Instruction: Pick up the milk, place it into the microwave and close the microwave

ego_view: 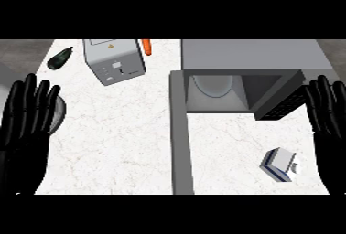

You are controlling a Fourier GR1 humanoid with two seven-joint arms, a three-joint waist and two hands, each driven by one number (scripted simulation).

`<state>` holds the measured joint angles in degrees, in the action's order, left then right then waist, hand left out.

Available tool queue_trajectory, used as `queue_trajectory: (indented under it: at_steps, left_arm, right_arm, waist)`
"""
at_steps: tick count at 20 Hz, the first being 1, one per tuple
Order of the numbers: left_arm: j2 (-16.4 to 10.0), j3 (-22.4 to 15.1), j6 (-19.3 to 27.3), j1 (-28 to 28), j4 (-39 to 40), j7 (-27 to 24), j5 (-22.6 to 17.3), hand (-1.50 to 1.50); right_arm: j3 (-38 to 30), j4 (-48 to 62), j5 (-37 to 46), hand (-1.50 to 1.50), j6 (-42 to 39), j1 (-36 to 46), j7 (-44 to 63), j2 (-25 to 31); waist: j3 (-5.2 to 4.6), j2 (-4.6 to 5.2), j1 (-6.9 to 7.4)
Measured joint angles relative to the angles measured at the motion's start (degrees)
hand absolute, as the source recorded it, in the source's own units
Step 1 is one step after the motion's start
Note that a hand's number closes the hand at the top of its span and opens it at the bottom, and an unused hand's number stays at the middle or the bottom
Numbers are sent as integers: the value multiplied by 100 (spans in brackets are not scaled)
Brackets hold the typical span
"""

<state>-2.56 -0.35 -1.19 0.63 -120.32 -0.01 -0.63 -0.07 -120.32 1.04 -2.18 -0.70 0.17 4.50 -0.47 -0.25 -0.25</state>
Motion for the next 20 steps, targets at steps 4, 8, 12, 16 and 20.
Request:
queue_trajectory:
  at_steps: [4, 8, 12, 16, 20]
  left_arm:
    - [-136, 148, -69, 25, -51, 50, -32, -150]
    - [-163, 353, -88, 35, -56, 325, -345, -150]
    - [-132, 510, -132, 255, -241, 615, -756, -150]
    - [-69, 538, -269, 692, -482, 550, -907, -150]
    - [-159, 807, -473, 1021, -754, 640, -1303, -150]
  right_arm:
    - [28, -242, 491, -150, 542, -143, 104, -228]
    - [393, -351, 657, -150, 1313, -255, 360, -365]
    - [1046, -348, 620, -150, 1868, -381, 405, -417]
    - [1692, -384, 916, -150, 2412, -353, 632, -437]
    - [1955, -397, 1163, -150, 2809, -679, 408, -445]
  waist:
    - [28, 10, 10]
    - [39, 13, 34]
    - [43, 15, 45]
    - [44, 16, 49]
    - [44, 14, 46]
